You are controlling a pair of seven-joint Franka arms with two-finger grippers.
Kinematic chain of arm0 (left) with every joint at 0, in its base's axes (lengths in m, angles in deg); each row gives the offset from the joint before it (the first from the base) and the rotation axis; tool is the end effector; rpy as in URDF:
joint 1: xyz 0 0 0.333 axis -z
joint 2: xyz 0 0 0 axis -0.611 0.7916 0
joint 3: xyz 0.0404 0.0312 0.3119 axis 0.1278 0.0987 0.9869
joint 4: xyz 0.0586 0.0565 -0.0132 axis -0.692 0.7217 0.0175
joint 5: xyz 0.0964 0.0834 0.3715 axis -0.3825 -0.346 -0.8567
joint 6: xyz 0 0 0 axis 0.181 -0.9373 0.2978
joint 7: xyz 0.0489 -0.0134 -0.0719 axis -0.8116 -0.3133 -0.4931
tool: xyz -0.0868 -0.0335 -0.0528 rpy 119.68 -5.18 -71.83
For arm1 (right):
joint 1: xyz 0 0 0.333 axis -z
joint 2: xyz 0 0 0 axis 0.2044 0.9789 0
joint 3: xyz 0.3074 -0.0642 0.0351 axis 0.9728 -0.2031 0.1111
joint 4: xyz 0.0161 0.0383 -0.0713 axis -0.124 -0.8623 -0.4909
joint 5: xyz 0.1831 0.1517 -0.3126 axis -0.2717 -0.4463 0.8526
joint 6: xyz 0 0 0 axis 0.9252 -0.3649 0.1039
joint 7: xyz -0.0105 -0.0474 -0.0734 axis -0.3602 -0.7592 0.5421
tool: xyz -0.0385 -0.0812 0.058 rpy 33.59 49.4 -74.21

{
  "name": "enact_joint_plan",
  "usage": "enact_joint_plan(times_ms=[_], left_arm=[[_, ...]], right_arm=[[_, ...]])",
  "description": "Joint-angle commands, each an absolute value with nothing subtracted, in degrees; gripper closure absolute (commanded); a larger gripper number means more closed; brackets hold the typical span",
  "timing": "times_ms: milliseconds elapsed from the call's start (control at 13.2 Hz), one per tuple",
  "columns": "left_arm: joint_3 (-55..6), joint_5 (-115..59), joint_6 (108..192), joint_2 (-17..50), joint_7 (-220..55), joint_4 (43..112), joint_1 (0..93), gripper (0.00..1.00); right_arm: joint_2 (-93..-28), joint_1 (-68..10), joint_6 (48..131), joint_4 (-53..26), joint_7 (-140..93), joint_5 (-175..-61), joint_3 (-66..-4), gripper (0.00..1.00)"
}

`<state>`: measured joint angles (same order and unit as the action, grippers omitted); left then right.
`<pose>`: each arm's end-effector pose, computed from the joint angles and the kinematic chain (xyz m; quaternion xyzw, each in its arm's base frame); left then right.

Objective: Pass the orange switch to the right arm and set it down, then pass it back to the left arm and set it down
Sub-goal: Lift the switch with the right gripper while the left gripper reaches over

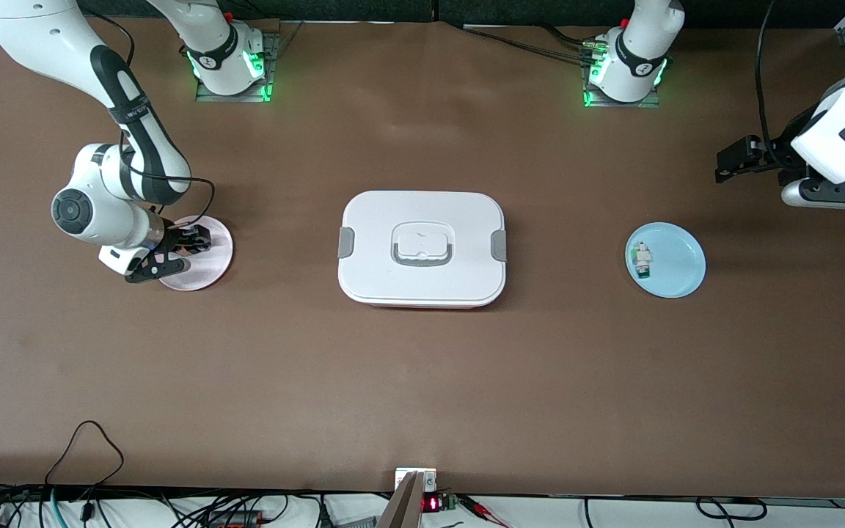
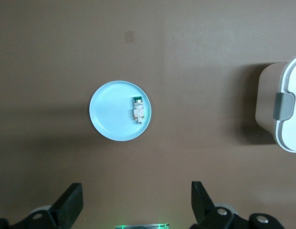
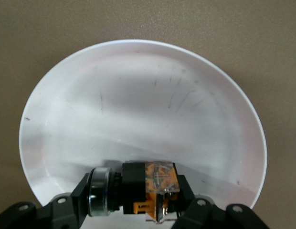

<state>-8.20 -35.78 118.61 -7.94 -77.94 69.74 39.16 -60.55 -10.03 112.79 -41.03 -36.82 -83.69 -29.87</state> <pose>0.5507 -0.0360 0.5933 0.9980 -0.0130 -0.0615 0.0098 0.5314 -0.0187 0.1805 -0.9873 -0.1273 0.0907 0.0272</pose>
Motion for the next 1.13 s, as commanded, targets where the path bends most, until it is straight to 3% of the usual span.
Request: enact_joint_plan(times_ms=[0, 530, 1059], left_arm=[[-8.32, -34.66, 117.89, -7.54, -77.78, 68.38, 38.89, 0.00], [-8.33, -34.66, 117.89, -7.54, -77.78, 68.38, 38.89, 0.00], [-8.24, -34.66, 117.89, -7.54, -77.78, 68.38, 38.89, 0.00]], right_arm=[[-61.03, -9.59, 111.84, -38.82, -41.36, -84.86, -29.43, 0.61], [-68.23, -9.68, 90.41, -23.71, -45.16, -89.94, -26.53, 0.61], [-72.19, -9.86, 88.72, -12.10, -52.97, -100.31, -19.24, 0.61]])
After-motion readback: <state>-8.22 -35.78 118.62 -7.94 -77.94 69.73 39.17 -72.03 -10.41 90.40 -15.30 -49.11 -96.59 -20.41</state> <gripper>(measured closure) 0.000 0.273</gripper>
